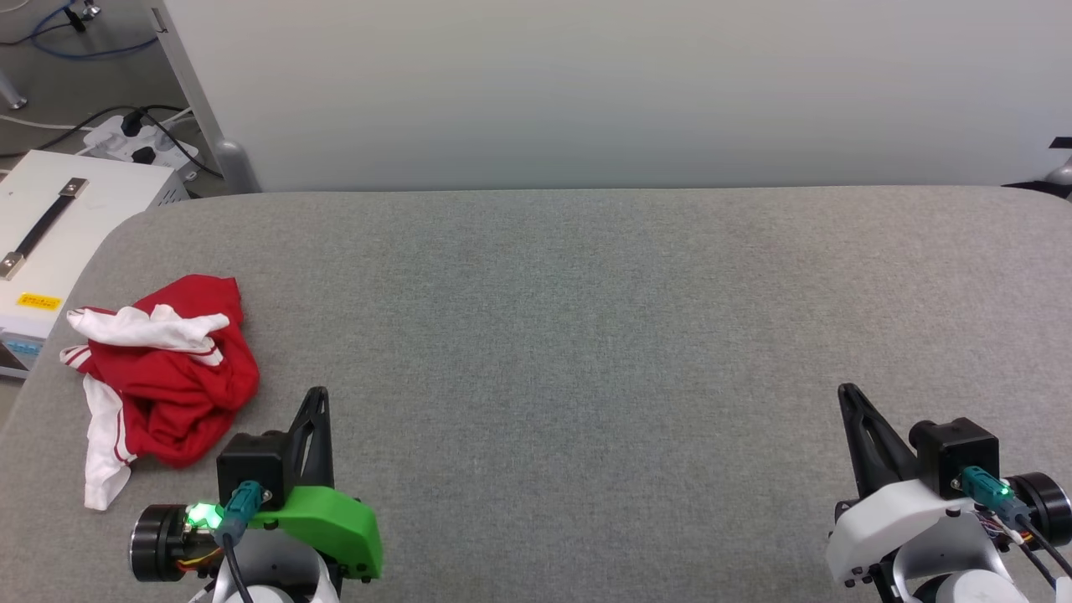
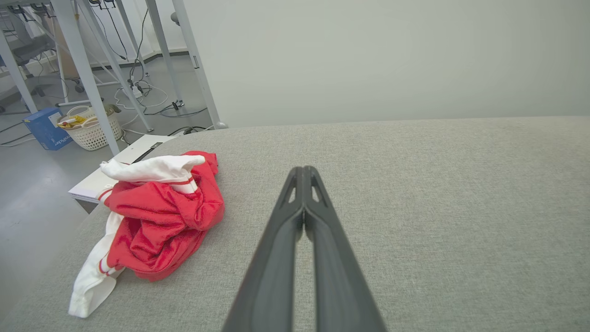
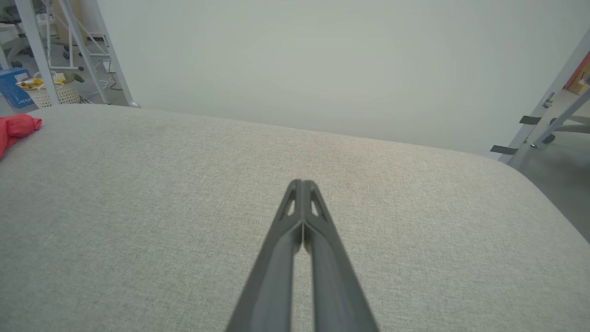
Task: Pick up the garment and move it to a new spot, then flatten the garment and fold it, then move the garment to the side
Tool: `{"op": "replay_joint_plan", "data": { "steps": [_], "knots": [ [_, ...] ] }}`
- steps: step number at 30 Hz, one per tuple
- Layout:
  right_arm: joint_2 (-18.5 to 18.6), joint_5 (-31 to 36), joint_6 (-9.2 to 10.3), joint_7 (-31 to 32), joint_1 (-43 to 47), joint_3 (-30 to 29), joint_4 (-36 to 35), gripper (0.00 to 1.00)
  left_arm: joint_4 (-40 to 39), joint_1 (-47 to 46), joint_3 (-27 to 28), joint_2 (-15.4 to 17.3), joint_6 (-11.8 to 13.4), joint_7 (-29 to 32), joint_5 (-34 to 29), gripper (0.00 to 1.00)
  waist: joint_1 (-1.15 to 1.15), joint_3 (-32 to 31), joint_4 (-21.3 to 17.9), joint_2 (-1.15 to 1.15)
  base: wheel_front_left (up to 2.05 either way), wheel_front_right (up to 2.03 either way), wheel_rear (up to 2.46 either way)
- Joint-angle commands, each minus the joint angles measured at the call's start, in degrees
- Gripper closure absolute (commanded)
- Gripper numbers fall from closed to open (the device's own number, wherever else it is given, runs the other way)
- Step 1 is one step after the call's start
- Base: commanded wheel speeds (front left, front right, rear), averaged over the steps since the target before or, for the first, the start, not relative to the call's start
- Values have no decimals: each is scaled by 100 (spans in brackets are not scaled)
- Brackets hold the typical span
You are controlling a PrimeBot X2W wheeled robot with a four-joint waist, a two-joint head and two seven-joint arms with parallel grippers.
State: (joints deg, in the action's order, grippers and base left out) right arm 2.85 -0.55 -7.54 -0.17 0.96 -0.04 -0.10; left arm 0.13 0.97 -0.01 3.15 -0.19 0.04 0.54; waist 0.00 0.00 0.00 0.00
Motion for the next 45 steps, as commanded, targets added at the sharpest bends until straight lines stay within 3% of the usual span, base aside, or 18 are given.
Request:
{"op": "replay_joint_plan", "data": {
  "steps": [1, 39, 40, 45],
  "knots": [
    [3, 55, 5, 17, -96, 4, 10, 100, -13, -97, 1, -27, 19, -4, -54, 100, 0, 0, 0, 0, 0, 0, 0],
    [3, 55, 5, 17, -96, 4, 10, 100, -13, -97, 1, -27, 19, -4, -54, 100, 0, 0, 0, 0, 0, 0, 0],
    [0, -3, 0, -1, 1, 0, -1, 0, 0, 2, 1, 0, -1, -1, 2, 0, 0, 0, 0, 0, 0, 0, 0],
    [0, -22, 0, -23, 3, -14, -2, 0, 4, 2, -14, 1, 18, -24, 7, 0, 0, 3, -1, 0, 0, 0, 0]
  ]
}}
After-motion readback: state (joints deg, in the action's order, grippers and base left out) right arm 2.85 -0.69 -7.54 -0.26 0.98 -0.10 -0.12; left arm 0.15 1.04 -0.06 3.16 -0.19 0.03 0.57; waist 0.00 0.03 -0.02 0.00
